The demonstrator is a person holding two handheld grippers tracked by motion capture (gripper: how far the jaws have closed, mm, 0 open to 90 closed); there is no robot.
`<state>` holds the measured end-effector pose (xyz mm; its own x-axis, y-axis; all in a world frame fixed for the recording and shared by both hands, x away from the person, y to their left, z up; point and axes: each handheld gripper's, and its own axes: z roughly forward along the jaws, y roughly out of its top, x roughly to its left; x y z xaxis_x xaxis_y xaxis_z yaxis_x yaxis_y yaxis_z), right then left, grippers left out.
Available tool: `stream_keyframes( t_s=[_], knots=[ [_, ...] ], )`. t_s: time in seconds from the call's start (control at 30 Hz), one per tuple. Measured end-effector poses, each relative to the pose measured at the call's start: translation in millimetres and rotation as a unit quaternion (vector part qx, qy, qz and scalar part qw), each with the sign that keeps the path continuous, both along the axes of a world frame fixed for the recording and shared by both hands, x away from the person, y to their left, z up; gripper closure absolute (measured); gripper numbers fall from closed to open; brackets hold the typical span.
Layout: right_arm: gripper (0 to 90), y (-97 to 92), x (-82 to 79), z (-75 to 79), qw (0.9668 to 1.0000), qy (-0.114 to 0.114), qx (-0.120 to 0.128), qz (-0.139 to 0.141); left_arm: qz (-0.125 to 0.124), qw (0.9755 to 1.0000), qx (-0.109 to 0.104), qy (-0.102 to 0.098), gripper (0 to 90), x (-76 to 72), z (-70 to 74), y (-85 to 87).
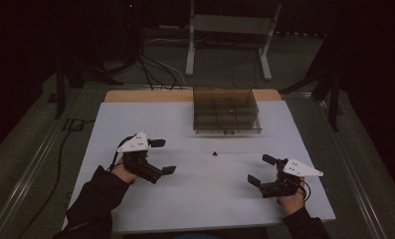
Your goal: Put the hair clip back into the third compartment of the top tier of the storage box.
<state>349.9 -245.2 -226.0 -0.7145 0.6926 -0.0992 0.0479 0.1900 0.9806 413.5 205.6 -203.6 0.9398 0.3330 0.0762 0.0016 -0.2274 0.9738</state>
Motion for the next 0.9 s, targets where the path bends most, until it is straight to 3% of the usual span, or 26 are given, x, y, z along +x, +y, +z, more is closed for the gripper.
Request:
stream_keyframes(
  t_s=[0.9],
  knots=[
    [0.0,0.2,-0.9,0.6,1.0000,-0.001,-0.001,0.003,-0.042,0.9987,0.029,0.001,0.5,20.0,5.7,-61.8]
  ],
)
